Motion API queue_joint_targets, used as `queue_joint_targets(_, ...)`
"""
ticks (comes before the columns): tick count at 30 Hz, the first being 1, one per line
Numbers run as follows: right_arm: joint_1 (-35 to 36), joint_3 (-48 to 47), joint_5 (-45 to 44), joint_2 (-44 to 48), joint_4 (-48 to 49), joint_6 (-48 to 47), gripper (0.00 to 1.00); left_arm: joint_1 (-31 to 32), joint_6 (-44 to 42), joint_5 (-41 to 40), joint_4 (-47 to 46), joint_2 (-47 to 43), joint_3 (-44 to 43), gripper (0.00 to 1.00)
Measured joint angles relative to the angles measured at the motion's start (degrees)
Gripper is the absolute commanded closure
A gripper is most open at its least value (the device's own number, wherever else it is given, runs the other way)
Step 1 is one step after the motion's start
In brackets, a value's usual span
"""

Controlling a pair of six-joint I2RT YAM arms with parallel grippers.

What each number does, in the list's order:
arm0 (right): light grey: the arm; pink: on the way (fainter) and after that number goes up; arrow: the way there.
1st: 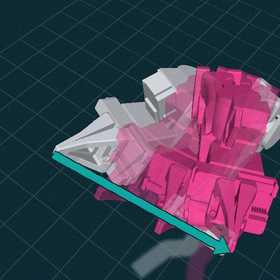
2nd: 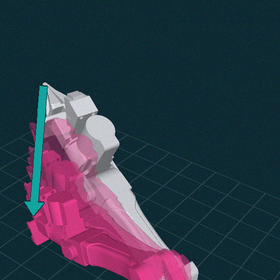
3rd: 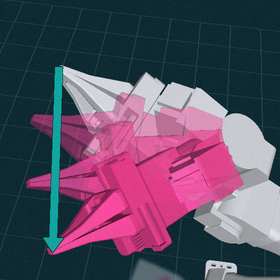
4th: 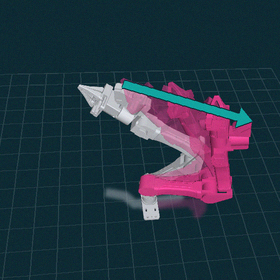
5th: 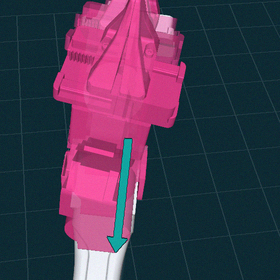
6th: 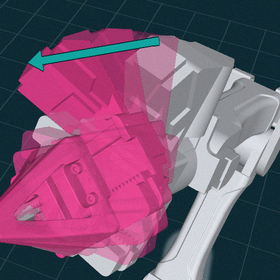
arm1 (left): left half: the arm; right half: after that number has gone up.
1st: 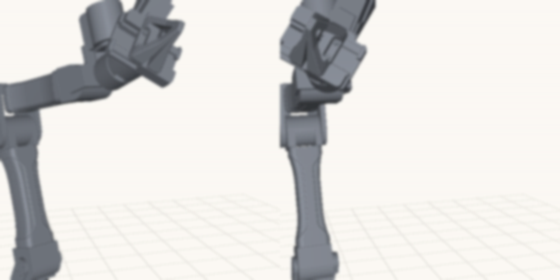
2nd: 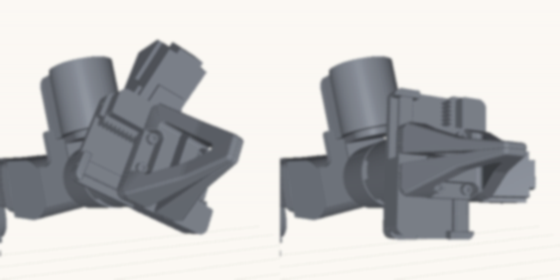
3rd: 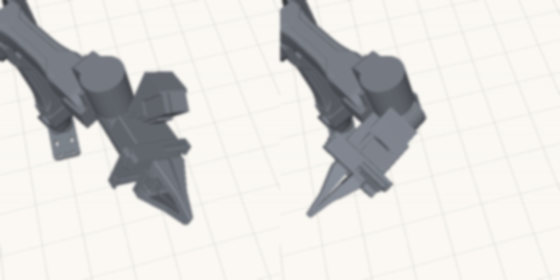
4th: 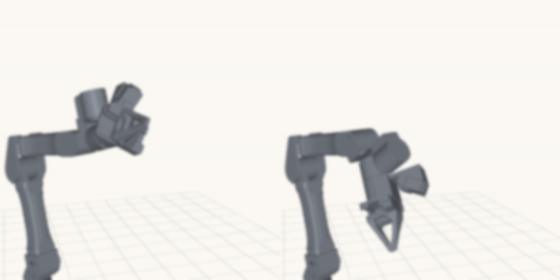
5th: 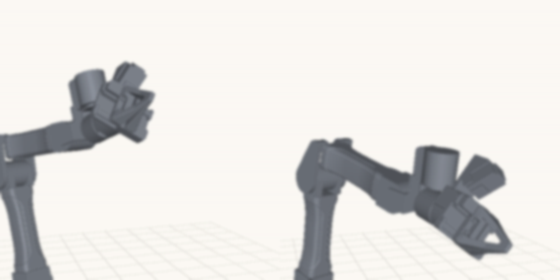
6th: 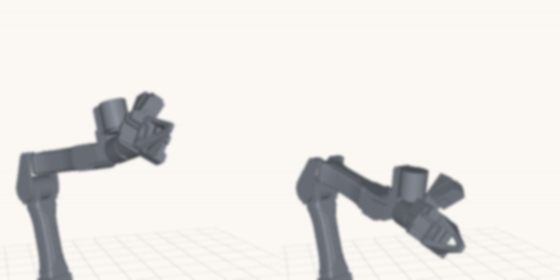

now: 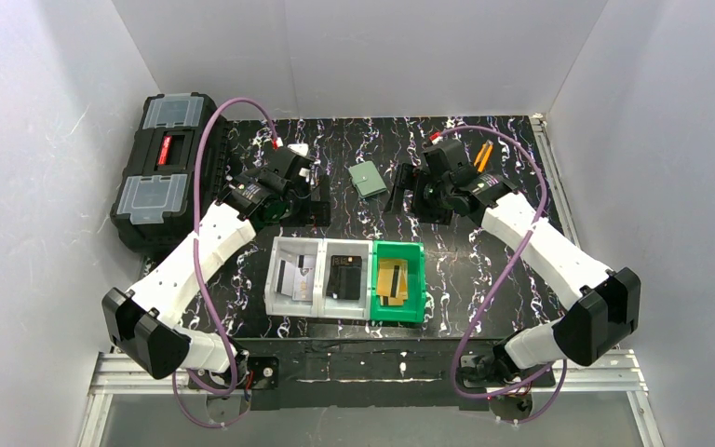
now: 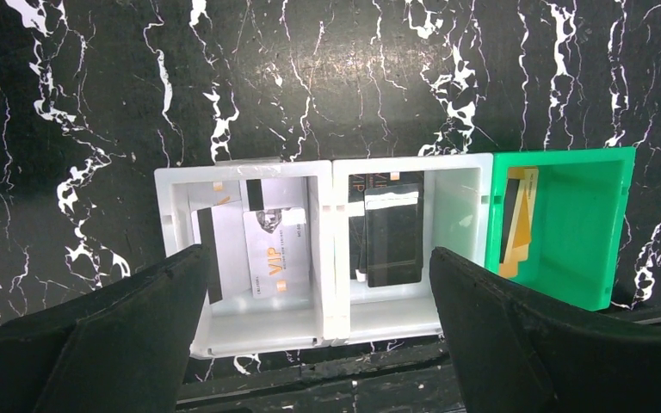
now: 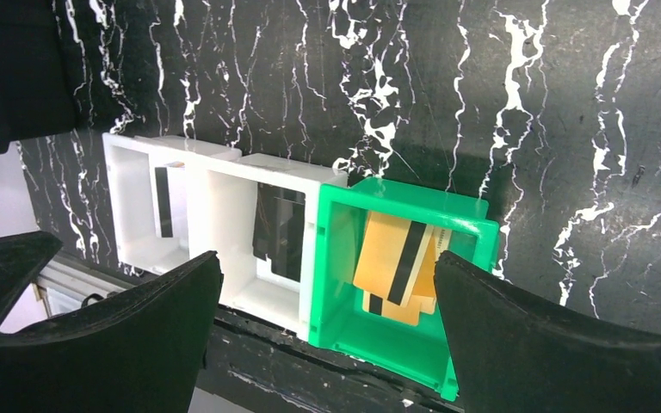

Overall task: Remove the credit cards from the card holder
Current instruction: Move the storage box to the corner of the board.

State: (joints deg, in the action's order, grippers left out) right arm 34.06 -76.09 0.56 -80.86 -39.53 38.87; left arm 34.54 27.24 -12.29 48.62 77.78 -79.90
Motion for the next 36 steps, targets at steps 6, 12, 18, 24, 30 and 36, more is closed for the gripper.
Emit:
queue_joint_targets(6,-0.7,1.7,-1.8,1.2,-1.1,1.1,0.0,-0.6,0.7,1.5,0.0,-0.4,0.4,0.0)
queue_joint_targets(12,-3.7,10.3,-2.3,5.8,-2.0,3.1,0.0,-0.9,0.9,2.7,0.5,-0.3,0.4,0.0)
queue_joint_targets(18,-4.7,18.6,1.6,9.2,-0.2,4.9,0.0,-1.4,1.3,4.0,1.1,-0.2,0.4,0.0)
queue_joint_targets(24,-4.2,22.7,8.3,7.3,5.4,7.0,0.0,-1.7,1.4,4.2,2.1,-0.2,0.4,0.01)
queue_joint_targets(30,-2.5,22.2,10.2,1.0,9.1,7.4,0.0,-2.8,1.9,3.9,4.5,0.5,0.1,0.0)
queue_joint_targets(36,1.4,15.5,9.9,-7.5,9.1,7.0,0.0,-4.3,2.4,3.8,6.5,0.7,-0.4,0.0)
